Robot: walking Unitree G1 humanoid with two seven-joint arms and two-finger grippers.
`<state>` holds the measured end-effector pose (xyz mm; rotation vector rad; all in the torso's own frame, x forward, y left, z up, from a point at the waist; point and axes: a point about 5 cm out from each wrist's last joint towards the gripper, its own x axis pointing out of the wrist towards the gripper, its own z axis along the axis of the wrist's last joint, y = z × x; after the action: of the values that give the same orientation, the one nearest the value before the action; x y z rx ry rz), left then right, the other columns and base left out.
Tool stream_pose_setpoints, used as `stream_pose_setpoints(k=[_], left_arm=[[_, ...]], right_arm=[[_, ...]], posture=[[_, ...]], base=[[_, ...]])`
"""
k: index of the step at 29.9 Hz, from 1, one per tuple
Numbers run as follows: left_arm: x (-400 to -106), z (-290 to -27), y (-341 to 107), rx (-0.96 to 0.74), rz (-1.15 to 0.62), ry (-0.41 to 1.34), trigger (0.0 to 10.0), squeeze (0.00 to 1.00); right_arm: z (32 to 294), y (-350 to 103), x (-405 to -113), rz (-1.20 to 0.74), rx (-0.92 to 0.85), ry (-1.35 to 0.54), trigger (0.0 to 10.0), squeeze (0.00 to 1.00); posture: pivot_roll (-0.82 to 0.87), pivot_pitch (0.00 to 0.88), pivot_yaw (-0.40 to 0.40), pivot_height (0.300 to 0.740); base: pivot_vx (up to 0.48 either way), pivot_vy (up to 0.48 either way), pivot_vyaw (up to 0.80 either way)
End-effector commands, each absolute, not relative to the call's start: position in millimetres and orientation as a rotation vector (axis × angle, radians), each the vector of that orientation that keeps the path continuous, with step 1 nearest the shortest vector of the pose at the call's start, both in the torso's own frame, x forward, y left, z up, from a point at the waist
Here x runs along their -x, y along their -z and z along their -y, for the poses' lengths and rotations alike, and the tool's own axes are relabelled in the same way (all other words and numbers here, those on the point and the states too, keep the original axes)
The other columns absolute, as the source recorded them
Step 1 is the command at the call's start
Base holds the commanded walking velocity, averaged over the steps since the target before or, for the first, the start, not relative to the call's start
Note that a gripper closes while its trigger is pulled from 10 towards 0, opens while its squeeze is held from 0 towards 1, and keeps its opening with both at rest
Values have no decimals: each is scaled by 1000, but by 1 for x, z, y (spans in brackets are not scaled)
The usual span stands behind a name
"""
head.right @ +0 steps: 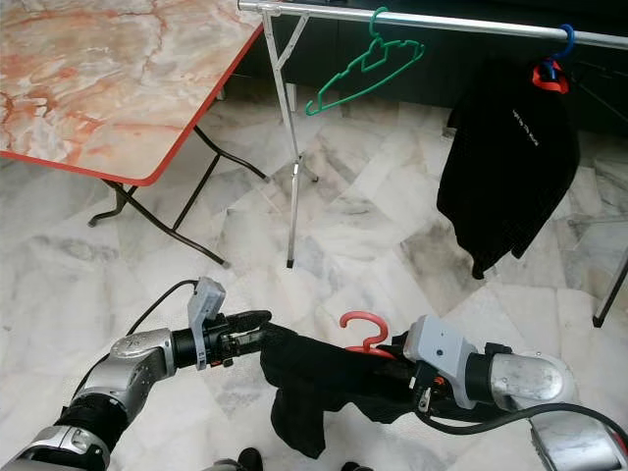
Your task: Hang hanger
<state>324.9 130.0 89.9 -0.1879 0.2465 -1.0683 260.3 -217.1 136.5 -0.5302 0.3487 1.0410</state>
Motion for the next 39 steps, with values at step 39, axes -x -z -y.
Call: stream_pose_setpoints(k=[39], left_arm=[[-330, -140, -93, 282, -182, 896, 0, 0]], right_arm=[[231, -145, -291, -286, 546, -754, 10000, 0]], posture=[[-67, 271, 48, 740]], base=[[0, 0, 0]])
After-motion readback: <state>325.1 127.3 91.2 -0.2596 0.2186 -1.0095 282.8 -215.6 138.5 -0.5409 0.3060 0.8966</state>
